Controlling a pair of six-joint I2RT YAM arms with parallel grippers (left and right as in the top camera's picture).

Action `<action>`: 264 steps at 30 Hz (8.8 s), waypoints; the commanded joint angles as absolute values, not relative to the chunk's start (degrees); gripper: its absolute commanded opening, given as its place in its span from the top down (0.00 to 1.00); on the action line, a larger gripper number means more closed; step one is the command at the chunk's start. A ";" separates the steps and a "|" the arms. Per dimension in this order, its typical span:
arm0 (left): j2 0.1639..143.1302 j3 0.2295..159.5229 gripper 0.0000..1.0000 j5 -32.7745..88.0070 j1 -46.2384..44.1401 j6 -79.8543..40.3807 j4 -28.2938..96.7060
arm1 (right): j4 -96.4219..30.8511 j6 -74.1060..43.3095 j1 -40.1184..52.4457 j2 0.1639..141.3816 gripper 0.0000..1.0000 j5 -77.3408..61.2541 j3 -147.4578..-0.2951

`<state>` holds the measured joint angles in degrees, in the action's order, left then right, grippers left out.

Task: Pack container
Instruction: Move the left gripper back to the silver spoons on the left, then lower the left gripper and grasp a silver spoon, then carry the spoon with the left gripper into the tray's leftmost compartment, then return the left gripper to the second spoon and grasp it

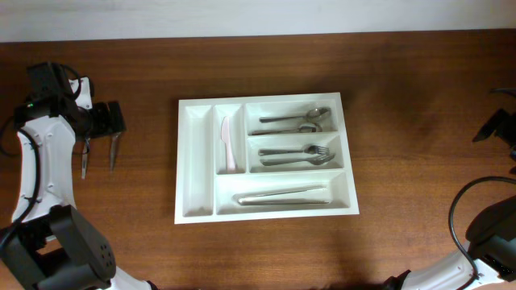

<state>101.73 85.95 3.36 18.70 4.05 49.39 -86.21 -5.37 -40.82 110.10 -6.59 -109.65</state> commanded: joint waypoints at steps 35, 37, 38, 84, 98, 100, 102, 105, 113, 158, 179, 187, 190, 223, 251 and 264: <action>118.63 87.33 0.01 3.64 18.13 7.25 47.33 | -86.08 -4.91 -40.51 110.41 0.01 -6.90 -109.49; 118.67 87.33 0.01 3.64 18.20 7.27 47.70 | -86.08 -4.91 -40.51 110.41 0.01 -6.90 -109.49; 118.87 87.33 0.01 3.62 18.28 7.53 47.77 | -86.08 -4.91 -40.51 110.41 0.01 -6.90 -109.49; 122.83 87.31 0.01 -2.79 18.44 14.63 47.75 | -86.08 -4.91 -40.51 110.41 0.01 -6.90 -109.49; 122.89 87.31 0.01 1.34 18.44 13.32 48.45 | -86.08 -4.91 -40.51 110.41 0.01 -6.90 -109.49; 122.89 87.29 0.01 1.32 18.44 13.32 48.42 | -86.08 -4.91 -40.51 110.41 0.01 -6.90 -109.49; 122.89 87.26 0.01 1.32 18.46 13.32 48.42 | -86.08 -4.91 -40.51 110.41 0.01 -6.90 -109.49; 123.22 87.26 0.01 1.32 18.72 13.13 48.18 | -86.08 -4.91 -40.51 110.41 0.01 -6.90 -109.49; 126.54 87.26 0.01 1.28 19.29 13.15 48.49 | -86.08 -4.91 -40.51 110.41 0.01 -6.90 -109.49; 126.58 87.29 0.98 1.10 19.29 13.15 44.34 | -86.08 -4.91 -40.51 110.41 0.01 -6.90 -109.49; 125.97 110.02 0.98 11.11 17.98 11.62 68.51 | -86.08 -4.91 -40.51 110.41 0.01 -6.90 -109.49; 125.97 114.76 0.98 18.92 12.73 11.64 77.52 | -86.08 -4.91 -40.51 110.41 0.01 -6.90 -109.49; 125.97 114.76 0.98 18.94 9.72 11.62 79.81 | -86.08 -4.91 -40.51 110.41 0.01 -6.90 -109.49; 125.97 114.74 0.60 18.65 -3.44 8.62 81.12 | -86.08 -4.91 -40.51 110.41 0.01 -6.90 -109.49; 125.99 120.05 0.05 -3.64 21.28 18.13 80.25 | -86.08 -4.91 -40.51 110.41 0.01 -6.90 -109.49; 126.02 115.24 0.05 -2.35 25.78 18.13 73.97 | -86.08 -4.91 -40.51 110.41 0.01 -6.90 -109.49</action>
<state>126.06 117.01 -3.79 25.71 16.99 74.83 -86.21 -5.34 -40.82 110.10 -6.57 -109.65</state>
